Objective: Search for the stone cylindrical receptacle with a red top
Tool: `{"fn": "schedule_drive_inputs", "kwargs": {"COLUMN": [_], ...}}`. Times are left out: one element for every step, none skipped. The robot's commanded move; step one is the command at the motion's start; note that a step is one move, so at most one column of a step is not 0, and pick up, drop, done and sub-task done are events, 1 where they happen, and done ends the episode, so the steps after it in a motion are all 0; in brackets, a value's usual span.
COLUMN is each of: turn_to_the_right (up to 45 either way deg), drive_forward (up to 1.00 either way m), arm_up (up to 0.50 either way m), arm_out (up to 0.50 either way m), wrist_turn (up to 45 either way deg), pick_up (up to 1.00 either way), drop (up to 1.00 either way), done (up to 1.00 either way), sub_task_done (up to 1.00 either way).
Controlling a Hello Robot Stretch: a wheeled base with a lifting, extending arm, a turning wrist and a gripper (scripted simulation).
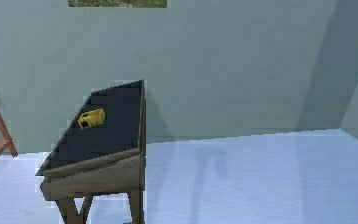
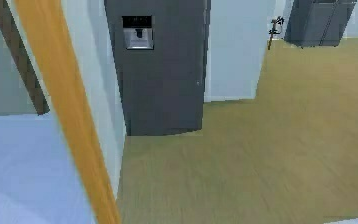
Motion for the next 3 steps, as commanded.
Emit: {"fn": "schedule_drive_inputs", "kwargs": {"turn_to_the_right": [0.0,36.0,0.0], "drive_forward": [0.45,0.00,0.40], "arm_up": [0.00,0.00,0.00], "arm_out": [0.00,0.00,0.00], "wrist_turn": [0.0,0.0,0.0], "pick_up": [0.00,0.00,0.00], "drop": [0.00,0.00,0.00], "done": [0.00,0.00,0.00], "sub_task_done": [0.00,0.00,0.00]}}
